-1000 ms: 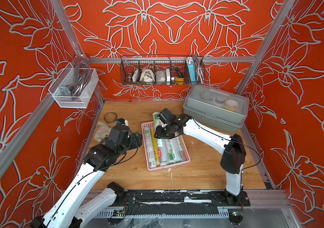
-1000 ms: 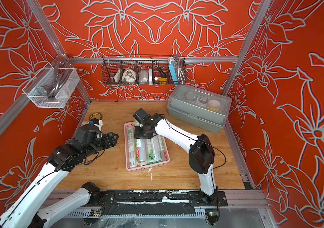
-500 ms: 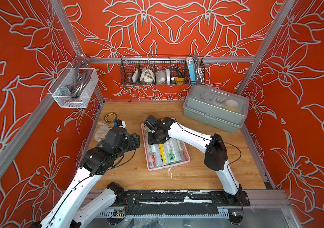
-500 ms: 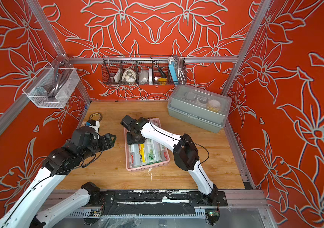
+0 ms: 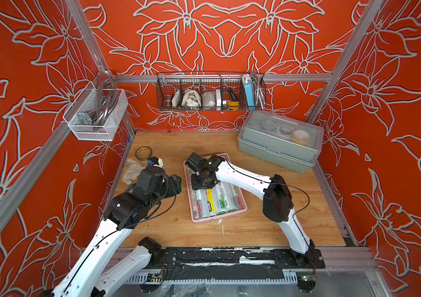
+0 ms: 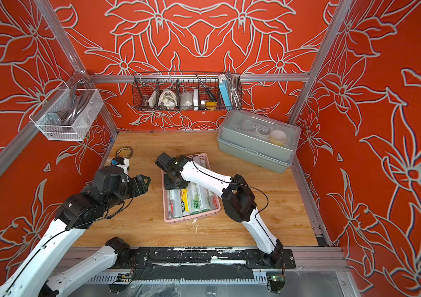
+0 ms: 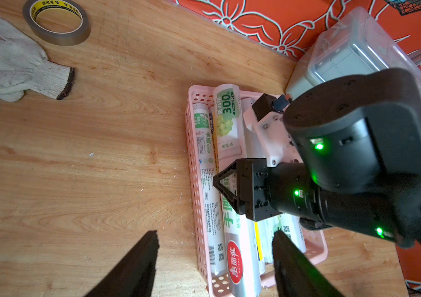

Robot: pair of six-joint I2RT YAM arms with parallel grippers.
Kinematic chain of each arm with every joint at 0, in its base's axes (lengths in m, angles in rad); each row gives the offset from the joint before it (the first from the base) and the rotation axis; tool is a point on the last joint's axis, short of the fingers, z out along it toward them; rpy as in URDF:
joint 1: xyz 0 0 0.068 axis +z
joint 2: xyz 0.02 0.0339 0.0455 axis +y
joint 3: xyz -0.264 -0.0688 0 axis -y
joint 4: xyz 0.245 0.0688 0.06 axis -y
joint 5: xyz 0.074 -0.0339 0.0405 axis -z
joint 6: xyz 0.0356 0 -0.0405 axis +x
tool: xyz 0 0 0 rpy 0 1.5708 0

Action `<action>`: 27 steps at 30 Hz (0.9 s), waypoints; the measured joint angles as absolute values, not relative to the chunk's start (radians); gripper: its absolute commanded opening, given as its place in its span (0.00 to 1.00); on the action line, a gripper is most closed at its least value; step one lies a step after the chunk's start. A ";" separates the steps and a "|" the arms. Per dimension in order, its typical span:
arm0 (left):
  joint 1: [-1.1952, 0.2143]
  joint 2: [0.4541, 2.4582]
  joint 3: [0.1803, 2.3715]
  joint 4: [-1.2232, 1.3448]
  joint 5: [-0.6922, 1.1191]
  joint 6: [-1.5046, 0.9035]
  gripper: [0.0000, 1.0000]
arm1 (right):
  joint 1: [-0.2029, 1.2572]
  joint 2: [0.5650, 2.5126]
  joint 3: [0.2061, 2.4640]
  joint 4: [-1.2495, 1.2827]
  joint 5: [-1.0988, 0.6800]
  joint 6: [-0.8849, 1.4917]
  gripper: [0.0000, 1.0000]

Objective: Put the plastic wrap into the basket
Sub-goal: Place the plastic wrap in the basket.

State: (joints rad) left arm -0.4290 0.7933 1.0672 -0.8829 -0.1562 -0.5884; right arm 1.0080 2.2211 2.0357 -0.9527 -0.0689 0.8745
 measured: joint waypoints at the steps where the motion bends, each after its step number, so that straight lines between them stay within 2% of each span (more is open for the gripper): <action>1: -0.428 0.793 1.067 -0.883 -0.156 -0.587 0.71 | 1.008 2.225 2.036 -0.947 -0.069 0.875 0.42; 9: -0.424 0.790 1.067 -0.883 -0.160 -0.583 0.71 | 1.015 2.247 2.036 -0.926 -0.069 0.873 0.57; 22: -0.424 0.788 1.067 -0.883 -0.161 -0.579 0.71 | 1.019 2.196 2.073 -1.019 -0.006 0.832 0.61; 27: -0.424 0.788 1.067 -0.882 -0.163 -0.574 0.70 | 1.019 2.112 2.098 -1.064 0.052 0.795 0.61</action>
State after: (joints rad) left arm -0.4236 0.7879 1.0672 -0.8818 -0.1635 -0.5743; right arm 1.0191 2.1124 2.0979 -1.0637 0.0521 0.7952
